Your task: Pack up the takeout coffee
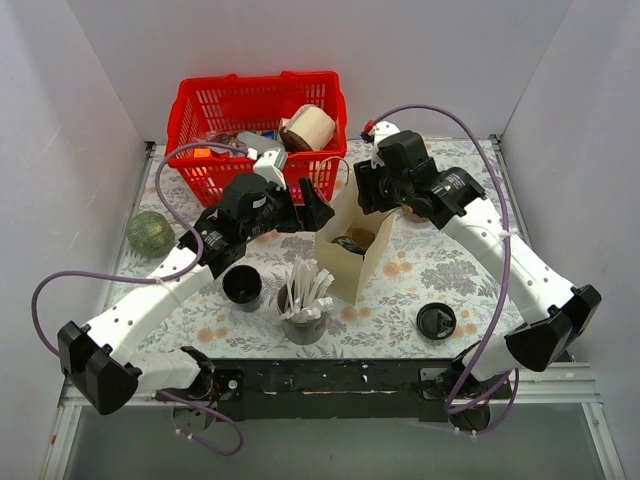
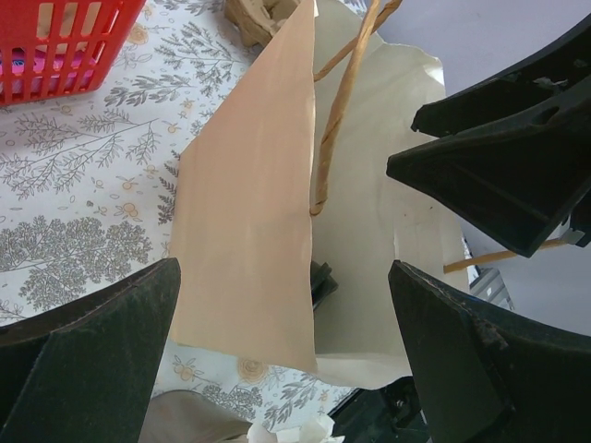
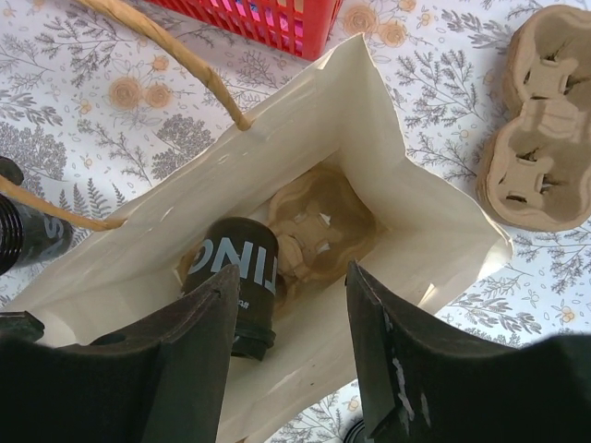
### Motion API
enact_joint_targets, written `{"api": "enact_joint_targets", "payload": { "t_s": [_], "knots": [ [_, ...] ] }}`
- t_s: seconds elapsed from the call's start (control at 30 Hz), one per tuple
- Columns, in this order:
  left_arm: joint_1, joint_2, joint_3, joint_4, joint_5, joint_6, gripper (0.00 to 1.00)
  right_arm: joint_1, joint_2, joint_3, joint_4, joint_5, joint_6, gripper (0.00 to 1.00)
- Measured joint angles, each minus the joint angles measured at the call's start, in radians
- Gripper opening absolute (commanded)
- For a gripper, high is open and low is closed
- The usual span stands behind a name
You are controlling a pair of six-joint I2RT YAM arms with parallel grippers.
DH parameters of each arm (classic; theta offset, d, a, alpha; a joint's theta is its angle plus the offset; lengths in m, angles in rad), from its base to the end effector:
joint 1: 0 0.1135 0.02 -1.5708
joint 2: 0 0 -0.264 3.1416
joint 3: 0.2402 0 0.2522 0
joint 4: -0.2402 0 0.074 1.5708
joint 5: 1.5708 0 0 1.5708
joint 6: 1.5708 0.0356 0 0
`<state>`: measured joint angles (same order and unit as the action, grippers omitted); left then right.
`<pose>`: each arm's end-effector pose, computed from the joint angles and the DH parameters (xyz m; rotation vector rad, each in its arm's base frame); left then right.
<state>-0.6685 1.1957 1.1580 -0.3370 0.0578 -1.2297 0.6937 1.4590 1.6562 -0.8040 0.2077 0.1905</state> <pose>0.2124 -0.1704 0.3698 -0.5634 2.1102 -1.2461 0.2418 0.1915 0.4206 -0.4262 2.1342 0.2817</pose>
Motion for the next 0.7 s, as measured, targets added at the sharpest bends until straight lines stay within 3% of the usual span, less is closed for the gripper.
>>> {"api": "enact_joint_targets", "payload": {
  "t_s": [0.7],
  "knots": [
    [0.0,0.131,0.081,-0.011,0.005,0.05,0.98,-0.034,-0.045,-0.065,0.053,-0.059,-0.002,0.6]
  ]
}}
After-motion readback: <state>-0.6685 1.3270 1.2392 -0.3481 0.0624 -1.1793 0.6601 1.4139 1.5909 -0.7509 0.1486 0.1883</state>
